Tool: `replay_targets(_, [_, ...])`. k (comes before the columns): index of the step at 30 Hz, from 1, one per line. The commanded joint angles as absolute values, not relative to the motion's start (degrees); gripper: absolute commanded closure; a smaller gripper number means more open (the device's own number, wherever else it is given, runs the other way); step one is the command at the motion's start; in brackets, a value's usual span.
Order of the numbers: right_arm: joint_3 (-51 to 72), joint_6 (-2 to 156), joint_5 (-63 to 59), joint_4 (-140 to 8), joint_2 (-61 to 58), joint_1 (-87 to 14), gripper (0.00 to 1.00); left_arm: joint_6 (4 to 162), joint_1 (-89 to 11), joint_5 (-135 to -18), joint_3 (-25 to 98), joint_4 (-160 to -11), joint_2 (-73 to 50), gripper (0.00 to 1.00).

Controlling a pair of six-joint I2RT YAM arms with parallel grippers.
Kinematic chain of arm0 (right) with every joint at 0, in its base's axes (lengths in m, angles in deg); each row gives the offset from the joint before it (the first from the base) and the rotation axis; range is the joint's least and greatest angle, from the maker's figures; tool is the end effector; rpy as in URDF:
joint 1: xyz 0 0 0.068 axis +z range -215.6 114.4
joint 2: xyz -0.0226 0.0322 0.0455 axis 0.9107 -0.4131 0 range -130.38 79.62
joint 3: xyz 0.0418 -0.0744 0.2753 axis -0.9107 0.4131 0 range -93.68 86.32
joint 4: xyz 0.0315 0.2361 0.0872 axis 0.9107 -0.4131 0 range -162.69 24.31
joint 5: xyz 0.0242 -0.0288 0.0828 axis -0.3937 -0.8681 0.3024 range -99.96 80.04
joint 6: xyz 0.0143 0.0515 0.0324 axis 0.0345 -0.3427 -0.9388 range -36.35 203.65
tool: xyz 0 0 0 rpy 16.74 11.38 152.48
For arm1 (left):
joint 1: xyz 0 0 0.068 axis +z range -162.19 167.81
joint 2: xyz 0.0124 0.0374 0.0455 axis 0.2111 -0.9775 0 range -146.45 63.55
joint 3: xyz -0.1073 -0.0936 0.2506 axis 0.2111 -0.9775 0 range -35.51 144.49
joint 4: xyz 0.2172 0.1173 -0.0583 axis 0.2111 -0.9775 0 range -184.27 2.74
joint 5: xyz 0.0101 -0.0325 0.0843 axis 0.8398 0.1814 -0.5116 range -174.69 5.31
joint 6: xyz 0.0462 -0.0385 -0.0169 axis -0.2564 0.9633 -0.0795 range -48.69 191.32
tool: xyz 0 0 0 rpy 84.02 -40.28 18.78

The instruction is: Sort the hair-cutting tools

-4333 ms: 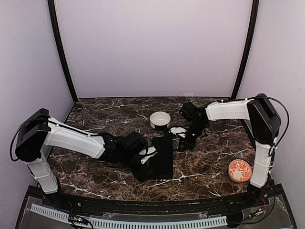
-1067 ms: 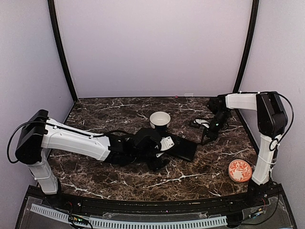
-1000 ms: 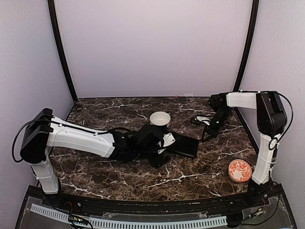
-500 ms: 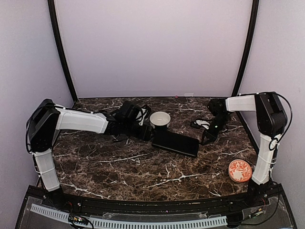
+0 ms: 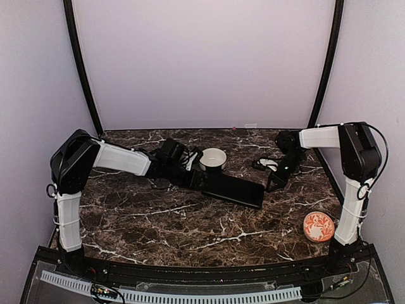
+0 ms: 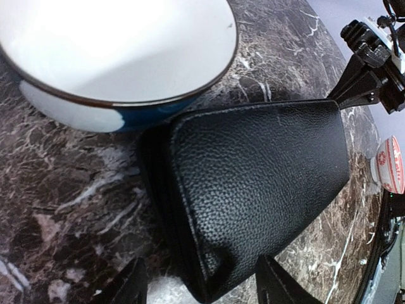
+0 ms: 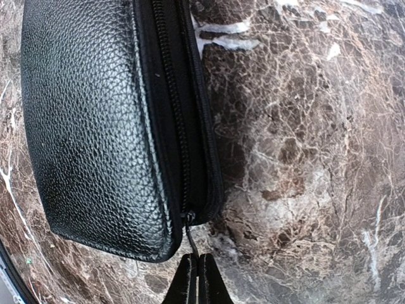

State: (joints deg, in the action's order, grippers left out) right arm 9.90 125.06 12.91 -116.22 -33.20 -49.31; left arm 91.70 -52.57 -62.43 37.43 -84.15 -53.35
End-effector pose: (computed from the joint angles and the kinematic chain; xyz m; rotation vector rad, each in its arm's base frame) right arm 0.3412 0.1190 0.1617 -1.4375 2.5763 0.5652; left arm 0.3296 -0.3040 0.1649 0.6328 2.3384 -0.9678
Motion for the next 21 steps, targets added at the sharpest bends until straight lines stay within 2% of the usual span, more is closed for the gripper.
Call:
replay_targets(1, [10.17, 124.52, 13.95, -115.59, -32.15, -48.31, 1.0, 93.3, -52.53, -57.56, 39.46, -81.21, -54.28, 0.41])
replay_targets(6, [10.12, 124.35, 14.16, -115.46, -32.26, -48.11, 1.0, 93.47, -52.47, -57.27, 39.58, -80.46, -55.17, 0.5])
replay_targets(8, [10.03, 124.24, 14.28, -115.41, -32.42, -47.98, 1.0, 93.48, -52.44, -57.12, 39.66, -80.41, -55.4, 0.57])
replay_targets(16, [9.69, 123.95, 14.38, -115.29, -32.34, -47.63, 1.0, 94.13, -52.42, -55.69, 37.84, -82.1, -54.65, 0.98])
replay_targets(21, [10.04, 123.22, 14.74, -114.81, -31.77, -46.44, 1.0, 97.09, -52.48, -57.92, 28.91, -77.89, -48.41, 1.0])
